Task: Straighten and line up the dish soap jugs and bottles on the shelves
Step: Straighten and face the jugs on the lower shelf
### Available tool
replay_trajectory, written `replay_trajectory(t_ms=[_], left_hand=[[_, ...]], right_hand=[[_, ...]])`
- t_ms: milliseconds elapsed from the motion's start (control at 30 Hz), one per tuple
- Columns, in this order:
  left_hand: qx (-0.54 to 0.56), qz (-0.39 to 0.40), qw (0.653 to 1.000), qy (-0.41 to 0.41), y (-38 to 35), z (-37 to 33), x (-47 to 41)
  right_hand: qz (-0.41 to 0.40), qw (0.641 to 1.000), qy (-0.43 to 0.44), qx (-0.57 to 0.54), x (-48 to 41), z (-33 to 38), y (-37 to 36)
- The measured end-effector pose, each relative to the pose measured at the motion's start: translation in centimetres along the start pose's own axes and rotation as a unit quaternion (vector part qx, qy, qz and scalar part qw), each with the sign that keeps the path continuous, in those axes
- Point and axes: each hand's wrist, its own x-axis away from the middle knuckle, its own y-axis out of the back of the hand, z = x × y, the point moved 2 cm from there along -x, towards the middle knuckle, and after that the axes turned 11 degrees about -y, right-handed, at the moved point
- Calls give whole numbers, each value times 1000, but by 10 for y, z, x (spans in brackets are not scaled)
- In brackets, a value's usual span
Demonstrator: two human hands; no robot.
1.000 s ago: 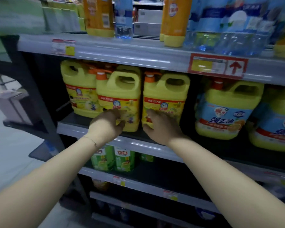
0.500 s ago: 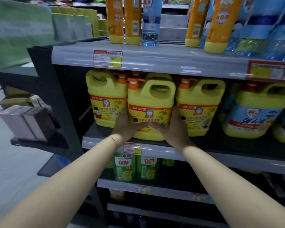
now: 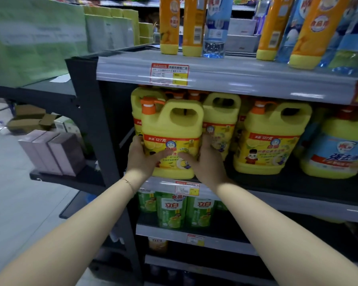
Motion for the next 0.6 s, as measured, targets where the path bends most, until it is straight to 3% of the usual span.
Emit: replay_trajectory(t_ms=[433, 533, 600], left_hand=[[-44, -64, 997, -20, 34, 26, -5], [-184, -108, 972, -102, 37, 23, 1], [-323, -85, 916, -223, 27, 14, 11]], right_hand=[[67, 995, 63, 23, -6, 25, -35], [121, 990, 74, 22, -3, 19, -26], [103, 984, 112, 94, 0, 13, -17]])
